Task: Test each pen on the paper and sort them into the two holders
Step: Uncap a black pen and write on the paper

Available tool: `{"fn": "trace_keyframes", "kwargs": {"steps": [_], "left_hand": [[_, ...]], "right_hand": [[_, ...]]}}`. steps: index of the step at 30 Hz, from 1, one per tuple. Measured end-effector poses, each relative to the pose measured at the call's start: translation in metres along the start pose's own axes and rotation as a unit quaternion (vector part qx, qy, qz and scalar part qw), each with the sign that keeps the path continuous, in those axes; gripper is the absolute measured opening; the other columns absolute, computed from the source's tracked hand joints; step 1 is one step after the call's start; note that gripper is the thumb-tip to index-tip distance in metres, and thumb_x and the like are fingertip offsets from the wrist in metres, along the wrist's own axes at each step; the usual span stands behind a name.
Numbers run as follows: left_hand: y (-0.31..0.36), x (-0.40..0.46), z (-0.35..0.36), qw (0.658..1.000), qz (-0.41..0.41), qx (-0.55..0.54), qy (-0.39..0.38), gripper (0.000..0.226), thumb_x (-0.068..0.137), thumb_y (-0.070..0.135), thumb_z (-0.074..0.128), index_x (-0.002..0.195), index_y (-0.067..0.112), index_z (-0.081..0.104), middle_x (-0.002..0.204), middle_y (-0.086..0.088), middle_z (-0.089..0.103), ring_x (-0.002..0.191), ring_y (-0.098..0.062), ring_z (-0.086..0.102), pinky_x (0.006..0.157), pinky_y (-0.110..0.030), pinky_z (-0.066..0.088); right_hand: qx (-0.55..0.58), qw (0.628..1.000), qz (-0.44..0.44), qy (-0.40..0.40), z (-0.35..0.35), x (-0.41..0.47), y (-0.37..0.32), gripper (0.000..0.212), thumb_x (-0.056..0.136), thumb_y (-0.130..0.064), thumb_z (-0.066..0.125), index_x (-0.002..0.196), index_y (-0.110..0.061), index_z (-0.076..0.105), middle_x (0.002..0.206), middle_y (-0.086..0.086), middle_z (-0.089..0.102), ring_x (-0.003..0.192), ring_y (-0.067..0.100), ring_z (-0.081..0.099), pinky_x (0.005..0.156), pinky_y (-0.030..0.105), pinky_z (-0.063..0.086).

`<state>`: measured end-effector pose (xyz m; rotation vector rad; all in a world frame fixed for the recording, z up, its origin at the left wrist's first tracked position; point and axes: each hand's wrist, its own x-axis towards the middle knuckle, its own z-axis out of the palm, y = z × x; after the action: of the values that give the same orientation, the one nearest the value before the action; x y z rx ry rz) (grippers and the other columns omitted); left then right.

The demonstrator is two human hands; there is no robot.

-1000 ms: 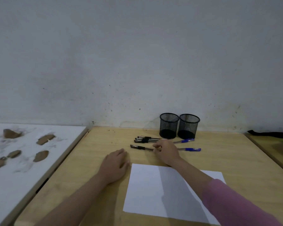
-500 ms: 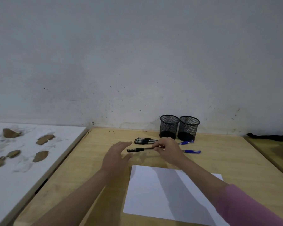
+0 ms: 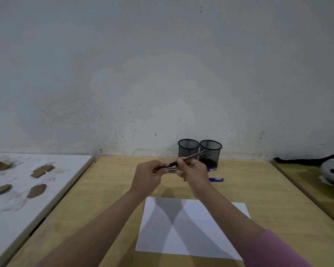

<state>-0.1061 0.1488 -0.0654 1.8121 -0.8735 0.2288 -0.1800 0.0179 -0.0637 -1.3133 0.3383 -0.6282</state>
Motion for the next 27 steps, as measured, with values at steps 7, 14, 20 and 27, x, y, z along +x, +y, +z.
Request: {"fn": "trace_keyframes", "kwargs": {"steps": [7, 14, 20, 27], "left_hand": [[0.020, 0.017, -0.005, 0.999, 0.016, 0.038, -0.033, 0.005, 0.076, 0.011, 0.071, 0.079, 0.008, 0.074, 0.062, -0.004, 0.067, 0.052, -0.010, 0.054, 0.051, -0.012, 0.039], [-0.039, 0.005, -0.095, 0.981, -0.073, 0.177, -0.028, 0.014, 0.076, 0.015, 0.071, 0.064, 0.020, 0.068, 0.052, 0.005, 0.060, 0.046, -0.005, 0.049, 0.044, -0.012, 0.033], [-0.064, 0.002, -0.055, 0.980, -0.088, 0.169, -0.065, 0.012, 0.080, 0.018, 0.069, 0.088, 0.011, 0.074, 0.081, -0.002, 0.071, 0.074, -0.014, 0.061, 0.064, -0.020, 0.041], [-0.084, -0.006, -0.012, 0.963, -0.094, 0.214, -0.137, 0.019, 0.080, 0.029, 0.068, 0.098, 0.024, 0.072, 0.093, 0.006, 0.059, 0.096, -0.017, 0.059, 0.083, -0.036, 0.050]], "right_hand": [[0.023, 0.998, 0.037, 0.034, 0.008, 0.010, -0.009, 0.015, 0.090, -0.010, 0.060, 0.076, -0.008, 0.064, 0.066, 0.002, 0.060, 0.061, 0.009, 0.057, 0.058, 0.022, 0.049], [0.142, 0.947, 0.049, 0.283, -0.108, 0.023, -0.059, 0.021, 0.094, -0.004, 0.048, 0.075, -0.014, 0.046, 0.079, 0.004, 0.049, 0.055, 0.001, 0.055, 0.056, 0.016, 0.044], [0.062, 0.977, 0.048, 0.196, -0.079, 0.011, -0.027, 0.017, 0.089, -0.012, 0.061, 0.073, -0.011, 0.059, 0.072, 0.004, 0.059, 0.065, 0.012, 0.054, 0.062, 0.027, 0.046], [-0.004, 0.989, 0.028, 0.144, -0.051, -0.005, -0.008, 0.015, 0.089, -0.018, 0.062, 0.076, -0.013, 0.066, 0.067, 0.001, 0.059, 0.063, 0.009, 0.055, 0.061, 0.026, 0.048]]}}
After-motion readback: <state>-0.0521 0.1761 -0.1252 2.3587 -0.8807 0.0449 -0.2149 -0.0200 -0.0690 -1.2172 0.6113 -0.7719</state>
